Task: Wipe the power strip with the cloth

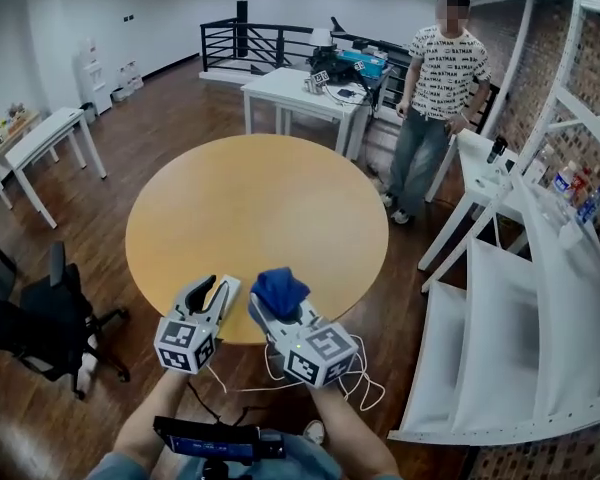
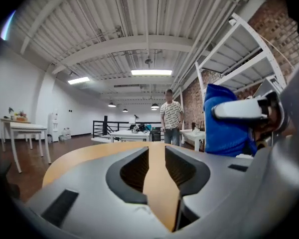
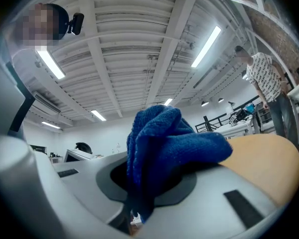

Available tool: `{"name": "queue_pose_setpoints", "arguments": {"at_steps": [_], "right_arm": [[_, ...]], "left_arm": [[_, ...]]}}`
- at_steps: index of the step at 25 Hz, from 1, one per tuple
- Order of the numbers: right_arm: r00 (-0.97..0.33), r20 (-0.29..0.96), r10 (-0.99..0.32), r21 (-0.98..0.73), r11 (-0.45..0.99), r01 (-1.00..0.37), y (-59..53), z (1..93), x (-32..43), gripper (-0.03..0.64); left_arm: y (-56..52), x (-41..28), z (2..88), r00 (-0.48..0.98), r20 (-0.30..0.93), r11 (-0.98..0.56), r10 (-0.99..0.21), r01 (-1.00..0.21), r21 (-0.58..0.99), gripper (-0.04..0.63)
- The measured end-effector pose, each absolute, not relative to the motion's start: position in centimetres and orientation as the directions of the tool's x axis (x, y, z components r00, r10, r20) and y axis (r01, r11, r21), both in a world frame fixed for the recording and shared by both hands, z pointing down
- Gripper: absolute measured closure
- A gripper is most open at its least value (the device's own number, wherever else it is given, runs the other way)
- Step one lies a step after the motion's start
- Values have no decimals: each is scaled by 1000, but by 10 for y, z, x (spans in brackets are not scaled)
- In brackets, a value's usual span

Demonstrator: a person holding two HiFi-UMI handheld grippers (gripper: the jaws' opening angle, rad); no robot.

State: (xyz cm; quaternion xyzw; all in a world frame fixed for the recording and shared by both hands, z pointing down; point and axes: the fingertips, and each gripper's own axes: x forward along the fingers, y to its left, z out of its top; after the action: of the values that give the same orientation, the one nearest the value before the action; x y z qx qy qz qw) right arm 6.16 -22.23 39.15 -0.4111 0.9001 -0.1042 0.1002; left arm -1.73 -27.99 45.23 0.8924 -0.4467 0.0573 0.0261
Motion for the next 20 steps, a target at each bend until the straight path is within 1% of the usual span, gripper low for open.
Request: {"name": "queue_pose_setpoints", "arguments": {"at_steps": [6,7,14,20], "right_arm": [[-653,-128,-747,-249,661,-708,-217,376,60,554],[-657,-132,-742,-244,667,-704,-217,374,60,554],[-683,-156,-713,-201,700,-685,-214,362,44,554],[-681,-187,-708,-202,706,-679,-209,349,41,555]], "left_arm": [[-254,-2,398,658,12,-658,-753,-753,14,583],[-250,0,390,666,-4,-666,-746,-746,11,589],[-235,4,362,691,-47,-691,-721,-723,-12,591],[-228,2,351,682,-56,-683,-729,-730,16,591]]}}
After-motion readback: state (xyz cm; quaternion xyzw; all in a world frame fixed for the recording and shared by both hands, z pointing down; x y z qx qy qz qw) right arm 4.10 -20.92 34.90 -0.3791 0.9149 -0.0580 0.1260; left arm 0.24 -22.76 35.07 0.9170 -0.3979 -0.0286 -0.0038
